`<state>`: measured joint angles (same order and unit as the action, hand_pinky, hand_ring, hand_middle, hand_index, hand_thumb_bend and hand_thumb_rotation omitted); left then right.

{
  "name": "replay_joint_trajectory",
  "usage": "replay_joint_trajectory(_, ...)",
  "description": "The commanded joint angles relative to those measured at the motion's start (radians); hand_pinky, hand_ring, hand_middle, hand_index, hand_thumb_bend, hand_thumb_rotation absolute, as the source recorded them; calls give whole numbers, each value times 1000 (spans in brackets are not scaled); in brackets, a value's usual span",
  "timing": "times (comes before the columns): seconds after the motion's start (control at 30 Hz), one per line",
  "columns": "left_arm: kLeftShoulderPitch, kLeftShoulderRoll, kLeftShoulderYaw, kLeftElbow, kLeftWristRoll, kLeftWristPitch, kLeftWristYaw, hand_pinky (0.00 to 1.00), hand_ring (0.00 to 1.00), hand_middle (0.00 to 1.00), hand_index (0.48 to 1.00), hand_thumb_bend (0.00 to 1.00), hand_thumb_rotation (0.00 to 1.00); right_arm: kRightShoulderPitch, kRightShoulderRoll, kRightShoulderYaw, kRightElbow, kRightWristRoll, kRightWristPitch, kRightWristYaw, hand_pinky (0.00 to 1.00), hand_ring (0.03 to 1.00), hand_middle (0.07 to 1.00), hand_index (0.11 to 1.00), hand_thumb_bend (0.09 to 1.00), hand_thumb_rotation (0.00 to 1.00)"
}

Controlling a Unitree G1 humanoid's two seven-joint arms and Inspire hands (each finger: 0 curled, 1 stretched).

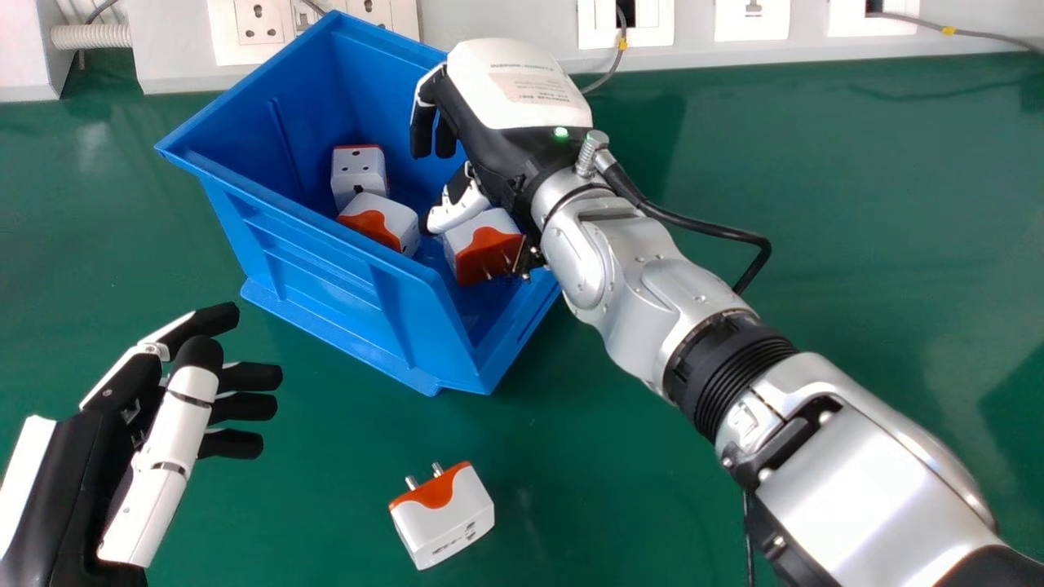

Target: Pick all objects and put in blue box

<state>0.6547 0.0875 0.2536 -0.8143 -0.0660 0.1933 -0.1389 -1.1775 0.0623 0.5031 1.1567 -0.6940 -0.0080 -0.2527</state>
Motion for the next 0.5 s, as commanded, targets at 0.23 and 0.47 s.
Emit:
replay_joint_trajectory(0.23,-26,5,-12,-2,23,-6,17,570,636,655,795,385,801,33,-52,-39,-182,49,12,36,325,446,548,531,490,0)
replay_joint_trajectory(0.47,-48,8,-7,8,27,2,19,568,636,655,795,393,800,151,-90,-89,-454,78,91,90,323,454,558,537,487,0)
